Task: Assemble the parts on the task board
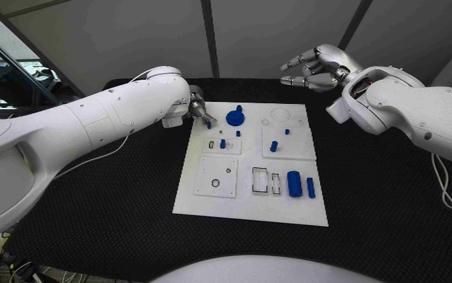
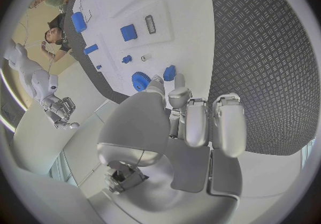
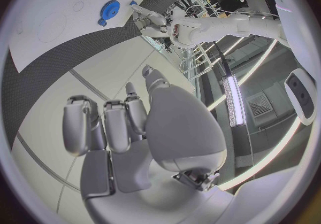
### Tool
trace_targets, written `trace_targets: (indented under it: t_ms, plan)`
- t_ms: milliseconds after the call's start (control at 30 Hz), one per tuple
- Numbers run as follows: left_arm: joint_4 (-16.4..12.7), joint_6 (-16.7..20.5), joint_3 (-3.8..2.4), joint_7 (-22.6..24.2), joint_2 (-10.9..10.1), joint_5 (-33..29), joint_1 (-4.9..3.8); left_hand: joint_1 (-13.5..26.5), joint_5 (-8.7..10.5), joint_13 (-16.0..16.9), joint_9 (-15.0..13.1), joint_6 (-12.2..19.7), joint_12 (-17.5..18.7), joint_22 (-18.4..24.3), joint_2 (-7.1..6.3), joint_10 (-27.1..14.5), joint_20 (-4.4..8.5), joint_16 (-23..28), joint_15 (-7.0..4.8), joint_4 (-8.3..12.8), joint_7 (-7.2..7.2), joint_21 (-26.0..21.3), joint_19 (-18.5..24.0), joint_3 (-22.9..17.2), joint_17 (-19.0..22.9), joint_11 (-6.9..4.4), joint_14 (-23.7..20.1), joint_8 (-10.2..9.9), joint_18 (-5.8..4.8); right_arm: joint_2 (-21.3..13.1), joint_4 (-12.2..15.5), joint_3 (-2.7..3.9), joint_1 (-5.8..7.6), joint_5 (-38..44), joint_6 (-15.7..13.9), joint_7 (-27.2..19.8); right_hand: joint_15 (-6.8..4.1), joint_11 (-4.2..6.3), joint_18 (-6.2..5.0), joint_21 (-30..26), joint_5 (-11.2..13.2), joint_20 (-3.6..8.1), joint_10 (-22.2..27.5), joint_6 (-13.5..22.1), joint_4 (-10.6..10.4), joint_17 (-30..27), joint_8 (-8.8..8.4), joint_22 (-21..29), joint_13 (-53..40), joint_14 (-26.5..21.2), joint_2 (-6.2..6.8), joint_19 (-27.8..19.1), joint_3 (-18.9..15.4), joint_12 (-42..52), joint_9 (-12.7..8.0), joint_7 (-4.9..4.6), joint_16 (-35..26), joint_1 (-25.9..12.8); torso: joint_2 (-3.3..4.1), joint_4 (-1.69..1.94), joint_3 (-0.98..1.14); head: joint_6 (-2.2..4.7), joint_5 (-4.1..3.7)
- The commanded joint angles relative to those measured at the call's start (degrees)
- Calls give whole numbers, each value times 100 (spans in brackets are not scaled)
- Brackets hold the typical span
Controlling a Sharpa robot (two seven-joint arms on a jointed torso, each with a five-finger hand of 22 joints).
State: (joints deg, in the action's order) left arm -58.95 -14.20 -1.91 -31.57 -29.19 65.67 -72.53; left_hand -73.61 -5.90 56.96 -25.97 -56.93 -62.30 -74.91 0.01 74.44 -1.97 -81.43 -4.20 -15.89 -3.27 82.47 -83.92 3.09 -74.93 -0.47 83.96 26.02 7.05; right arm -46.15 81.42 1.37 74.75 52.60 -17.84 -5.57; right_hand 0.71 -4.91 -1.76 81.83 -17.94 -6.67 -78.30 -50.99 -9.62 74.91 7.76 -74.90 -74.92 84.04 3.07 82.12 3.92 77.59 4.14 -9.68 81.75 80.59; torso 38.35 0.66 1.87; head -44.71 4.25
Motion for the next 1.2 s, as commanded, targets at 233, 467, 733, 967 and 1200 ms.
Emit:
trace_targets:
  t_ms: [233,467,733,967,1200]
  plan:
    - [0,-171,0,94,12,-10,-6,-166,17,-21,18,-63,-25,-990,93,12,8,20,-20,59,11,23,-282,-46,-442,-52,331,42,-517,9,10,3,11,9,22,-55,-38,16,-107,-27,-18,6,10,-19,-12,154,28,-508,-42,282,-21,-21,-5,-14,-10,-12,-37,-48,2,1,1,-4,-6]
    - [4,-148,0,191,22,-12,-5,-480,10,-46,51,-38,-12,-999,270,3,23,20,-34,199,29,24,-283,-222,-441,-70,332,30,-518,15,9,3,11,9,21,-61,-38,16,-107,-27,-18,6,10,-19,-12,154,28,-508,-42,282,-21,-21,-5,-14,-10,-12,-37,-48,4,-2,0,-21,-3]
    - [1,-119,1,347,5,-124,-4,-968,-6,-76,135,-32,13,-1009,491,6,40,21,-45,498,44,20,-283,-705,-440,-87,333,-45,-519,23,1,3,11,9,12,-77,-38,17,-110,-35,-22,6,10,-22,-12,149,31,-499,-41,281,-25,-28,-4,-13,-10,-11,-42,-48,-1,5,1,-38,-10]
    - [-90,-56,0,400,-105,-371,-4,-1097,-21,-116,125,-48,54,-1018,396,12,49,20,-48,686,46,15,-284,-1274,-440,-92,334,-17,-519,25,-9,3,11,9,16,-86,-38,17,-110,-35,-23,6,10,-22,-11,145,31,-499,-41,280,-25,-28,-4,-13,-9,-11,-44,-48,-9,12,0,-45,3]
    - [-331,108,-1,408,-320,-615,-8,-843,-103,-211,54,-60,136,-1030,-172,56,45,18,-41,844,33,1,-286,-2400,-441,-99,335,52,-518,25,-21,3,11,9,20,-91,-38,17,-110,-38,-27,6,10,-23,-12,146,32,-496,-42,280,-27,-30,-3,-12,-9,-11,-44,-48,-11,14,-1,-41,18]
